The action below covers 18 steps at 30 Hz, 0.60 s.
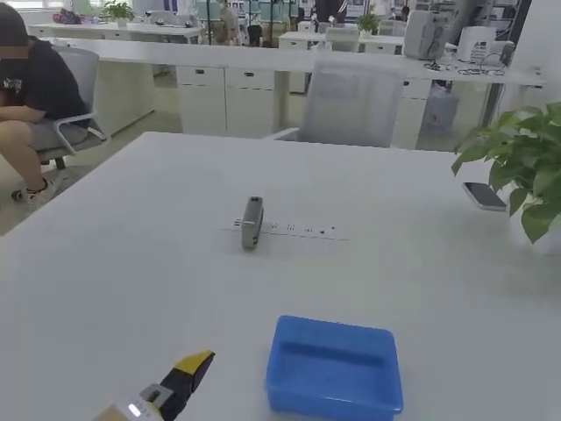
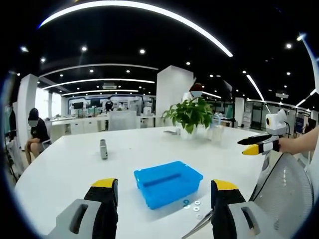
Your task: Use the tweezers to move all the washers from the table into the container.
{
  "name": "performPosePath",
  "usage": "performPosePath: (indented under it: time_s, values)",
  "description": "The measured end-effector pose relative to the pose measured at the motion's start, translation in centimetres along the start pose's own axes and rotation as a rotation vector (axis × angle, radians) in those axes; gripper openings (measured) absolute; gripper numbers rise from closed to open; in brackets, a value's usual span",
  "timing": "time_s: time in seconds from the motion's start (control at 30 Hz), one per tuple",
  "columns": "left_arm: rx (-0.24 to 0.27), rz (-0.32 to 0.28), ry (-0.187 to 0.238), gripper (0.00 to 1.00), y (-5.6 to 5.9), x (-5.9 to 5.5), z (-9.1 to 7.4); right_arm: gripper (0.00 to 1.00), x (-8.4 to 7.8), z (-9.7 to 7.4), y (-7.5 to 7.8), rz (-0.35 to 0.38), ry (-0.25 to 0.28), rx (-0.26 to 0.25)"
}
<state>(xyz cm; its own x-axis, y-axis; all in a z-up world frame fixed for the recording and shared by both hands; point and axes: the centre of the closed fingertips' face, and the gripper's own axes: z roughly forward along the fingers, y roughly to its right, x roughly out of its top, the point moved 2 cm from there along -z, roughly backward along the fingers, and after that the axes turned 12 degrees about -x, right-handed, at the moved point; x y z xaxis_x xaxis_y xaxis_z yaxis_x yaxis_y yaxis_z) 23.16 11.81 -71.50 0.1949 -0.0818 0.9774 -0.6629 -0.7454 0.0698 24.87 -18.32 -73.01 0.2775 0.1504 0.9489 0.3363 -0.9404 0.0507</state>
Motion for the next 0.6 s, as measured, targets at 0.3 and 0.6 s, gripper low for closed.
performPosePath:
  time_s: [0.3, 0.6]
  values:
    - [-0.024, -0.009, -0.007, 0.76, 0.31, -0.18, 0.20, 0.73, 0.02, -0.14, -0.03, -0.027, -0.010, -0.021]
    - [-0.018, -0.008, 0.004, 0.75, 0.24, 0.00, 0.05, 0.73, 0.03, -0.34, 0.19, 0.006, -0.020, -0.025]
